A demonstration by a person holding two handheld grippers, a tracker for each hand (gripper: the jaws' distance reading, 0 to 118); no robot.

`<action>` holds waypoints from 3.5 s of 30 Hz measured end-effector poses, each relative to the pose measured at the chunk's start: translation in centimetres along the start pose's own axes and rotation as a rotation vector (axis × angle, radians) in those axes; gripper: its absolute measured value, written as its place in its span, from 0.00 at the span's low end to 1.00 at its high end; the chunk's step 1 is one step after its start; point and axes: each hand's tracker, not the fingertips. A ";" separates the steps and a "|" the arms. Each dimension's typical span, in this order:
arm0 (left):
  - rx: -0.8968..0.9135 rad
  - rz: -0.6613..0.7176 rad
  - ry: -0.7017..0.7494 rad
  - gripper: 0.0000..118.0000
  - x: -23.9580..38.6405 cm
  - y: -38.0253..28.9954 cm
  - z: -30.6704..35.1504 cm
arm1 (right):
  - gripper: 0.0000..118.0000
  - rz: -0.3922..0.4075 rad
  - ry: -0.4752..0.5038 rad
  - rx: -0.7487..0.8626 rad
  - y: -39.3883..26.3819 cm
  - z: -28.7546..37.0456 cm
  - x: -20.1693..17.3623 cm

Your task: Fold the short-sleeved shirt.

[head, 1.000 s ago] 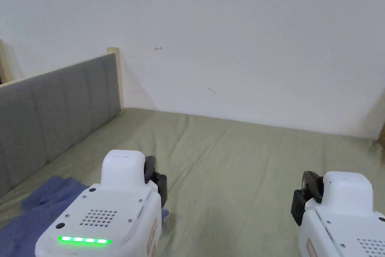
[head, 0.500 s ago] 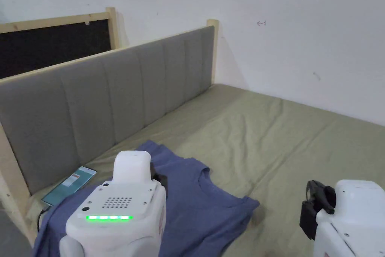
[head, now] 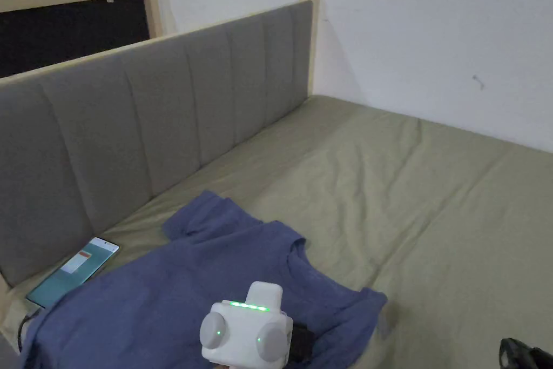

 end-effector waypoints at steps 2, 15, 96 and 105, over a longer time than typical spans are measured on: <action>0.089 0.001 0.058 0.92 0.5 -0.1 0.4 | 0.00 -0.001 -0.010 -0.019 -0.4 -0.4 0.6; 0.064 0.291 0.002 0.03 -3.5 1.3 2.8 | 0.00 -0.117 -0.021 -0.080 -1.9 0.1 3.7; -0.022 -0.206 -0.219 0.30 26.3 4.7 0.7 | 0.00 -0.426 -0.344 -0.189 -9.6 6.4 24.9; -0.022 -0.140 -0.350 0.01 24.8 4.9 2.5 | 0.50 -0.352 -0.180 -0.311 -4.6 -1.5 33.0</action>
